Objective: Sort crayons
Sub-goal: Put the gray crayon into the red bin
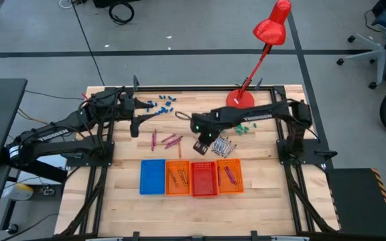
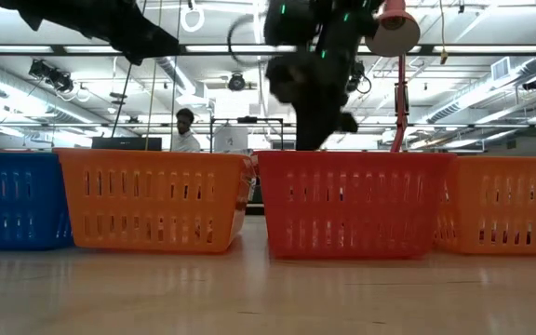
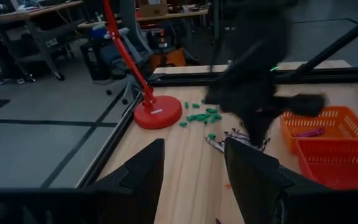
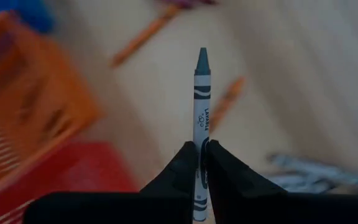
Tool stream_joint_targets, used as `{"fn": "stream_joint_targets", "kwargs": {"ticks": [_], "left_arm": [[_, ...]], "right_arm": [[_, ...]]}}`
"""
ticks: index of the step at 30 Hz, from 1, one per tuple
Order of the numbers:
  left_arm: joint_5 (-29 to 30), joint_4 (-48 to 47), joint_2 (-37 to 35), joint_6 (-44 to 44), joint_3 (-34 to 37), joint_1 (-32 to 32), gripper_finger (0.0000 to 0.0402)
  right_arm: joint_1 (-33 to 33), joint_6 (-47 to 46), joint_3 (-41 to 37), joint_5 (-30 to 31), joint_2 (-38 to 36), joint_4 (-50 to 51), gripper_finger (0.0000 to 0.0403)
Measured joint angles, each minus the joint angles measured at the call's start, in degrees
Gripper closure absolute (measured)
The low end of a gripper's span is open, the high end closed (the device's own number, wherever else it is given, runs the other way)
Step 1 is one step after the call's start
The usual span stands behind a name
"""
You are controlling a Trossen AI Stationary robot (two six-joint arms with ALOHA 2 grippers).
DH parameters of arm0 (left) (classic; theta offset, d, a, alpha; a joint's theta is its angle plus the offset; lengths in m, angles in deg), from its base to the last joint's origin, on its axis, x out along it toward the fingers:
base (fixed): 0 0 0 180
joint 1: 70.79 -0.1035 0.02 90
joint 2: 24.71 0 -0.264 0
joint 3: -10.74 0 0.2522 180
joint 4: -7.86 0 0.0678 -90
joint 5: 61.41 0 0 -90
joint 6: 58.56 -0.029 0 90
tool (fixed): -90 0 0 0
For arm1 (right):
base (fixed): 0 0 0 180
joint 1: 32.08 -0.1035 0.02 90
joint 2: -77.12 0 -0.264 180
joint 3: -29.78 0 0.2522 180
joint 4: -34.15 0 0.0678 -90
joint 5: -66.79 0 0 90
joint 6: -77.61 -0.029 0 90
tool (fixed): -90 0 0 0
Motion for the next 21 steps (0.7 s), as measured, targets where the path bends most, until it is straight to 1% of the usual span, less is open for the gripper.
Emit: {"fn": "stream_joint_targets", "kwargs": {"ticks": [3, 7, 11, 13, 16, 21], "left_arm": [[0.0, 0.1, 0.2, 0.6, 0.0, 0.0, 0.0221], [0.0, 2.4, 0.1, 1.0, 0.0, 0.0, 0.0221], [0.0, 3.9, -0.3, 1.1, 0.0, 0.0, 0.0221], [0.0, 4.4, -0.3, 1.2, 0.0, 0.0, 0.0221], [0.6, 6.4, -0.3, 1.1, 0.1, 0.0, 0.0221], [2.3, 10.2, -0.3, 0.9, 0.1, -0.1, 0.0221]], "right_arm": [[-4.6, -5.9, 0.0, 0.3, -1.2, 0.1, 0.0368], [-11.0, -15.0, 0.0, 1.9, -1.0, 0.1, 0.0368], [-15.8, -23.2, -1.7, 3.4, -1.0, -1.3, 0.0365], [-17.4, -25.9, -2.4, 4.6, -1.0, -1.4, 0.0363], [-18.5, -28.7, -4.4, 5.6, -1.0, -4.2, 0.0360], [-18.6, -32.2, -7.5, 3.9, -1.0, -8.8, 0.0358]]}}
